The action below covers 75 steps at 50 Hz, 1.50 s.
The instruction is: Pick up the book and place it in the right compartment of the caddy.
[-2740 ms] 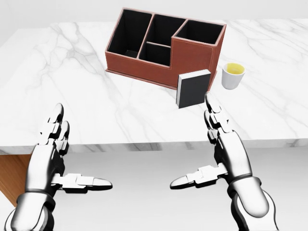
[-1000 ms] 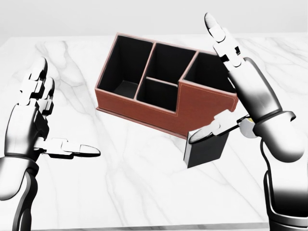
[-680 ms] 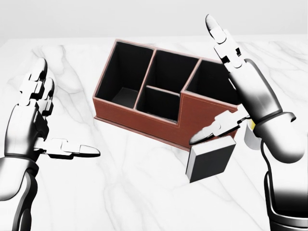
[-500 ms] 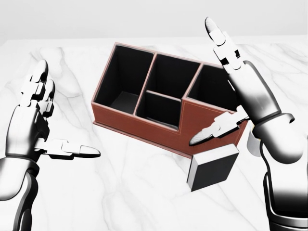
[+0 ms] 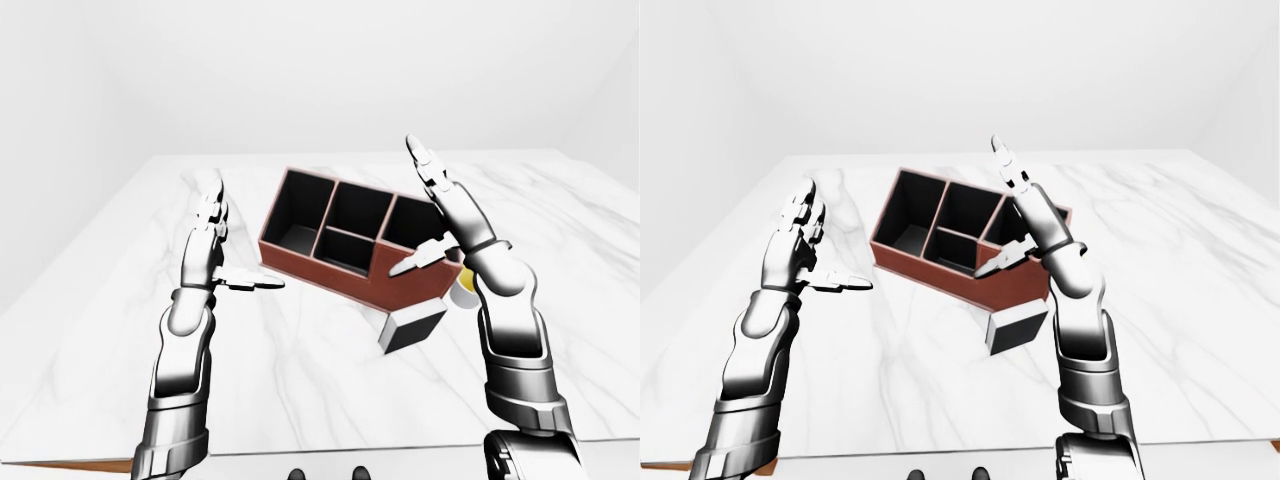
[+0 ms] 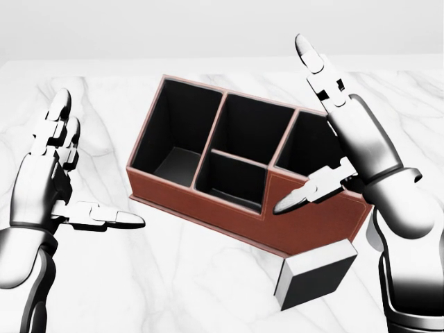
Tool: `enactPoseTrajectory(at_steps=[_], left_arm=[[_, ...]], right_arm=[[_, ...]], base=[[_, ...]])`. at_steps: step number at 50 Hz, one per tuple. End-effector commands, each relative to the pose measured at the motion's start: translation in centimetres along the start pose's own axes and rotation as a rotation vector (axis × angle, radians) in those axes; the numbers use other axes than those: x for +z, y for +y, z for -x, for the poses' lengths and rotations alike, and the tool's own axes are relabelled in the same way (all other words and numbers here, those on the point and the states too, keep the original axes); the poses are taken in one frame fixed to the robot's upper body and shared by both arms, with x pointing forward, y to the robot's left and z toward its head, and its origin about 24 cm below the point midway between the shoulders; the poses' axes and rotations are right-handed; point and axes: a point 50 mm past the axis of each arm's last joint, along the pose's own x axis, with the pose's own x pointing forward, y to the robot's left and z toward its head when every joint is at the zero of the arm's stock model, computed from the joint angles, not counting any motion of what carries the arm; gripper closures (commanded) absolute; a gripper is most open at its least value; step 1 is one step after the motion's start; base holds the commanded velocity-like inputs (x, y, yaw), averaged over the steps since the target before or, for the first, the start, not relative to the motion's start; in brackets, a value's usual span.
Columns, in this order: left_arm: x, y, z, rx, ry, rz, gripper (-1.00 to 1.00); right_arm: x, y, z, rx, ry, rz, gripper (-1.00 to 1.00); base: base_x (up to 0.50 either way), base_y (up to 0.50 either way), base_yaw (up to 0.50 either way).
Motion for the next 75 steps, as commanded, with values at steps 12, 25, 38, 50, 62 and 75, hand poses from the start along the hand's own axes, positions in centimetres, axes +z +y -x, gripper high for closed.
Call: enactPoseTrajectory(at_steps=[12,25,38,50,62,75], left_arm=[[0.0,0.0,0.0,-0.003,0.0,-0.001,-1.0],[0.0,-0.2,0.1,-0.012,0.001,0.001,-1.0],[-0.1,-0.3,0.2,-0.02,0.001,0.001,-1.0],[0.0,-0.3,0.2,-0.019,-0.003,0.002,-1.0],[-0.1,-0.3,0.2,-0.02,0.002,-0.001,-1.0],[0.0,-0.3,0.2,-0.02,-0.001,0.001,-1.0]], right_arm=[[2.5,0.3,1.6,-0.021,-0.165,0.116,-1.0],[3.6,1.4,3.6,0.015,-0.162,0.29,-1.0],[2.6,2.9,4.6,0.118,-0.058,0.385,-0.55],[3.1,3.2,5.5,0.168,-0.059,0.396,-0.33],[2.9,3.9,6.8,0.236,-0.024,0.397,-0.33],[1.5,4.6,8.0,0.282,0.073,0.413,-0.34]], base=[[0.04,0.0,0.0],[0.0,0.0,0.0],[0.0,0.0,0.0],[0.0,0.0,0.0],[0.0,0.0,0.0],[0.0,0.0,0.0]])
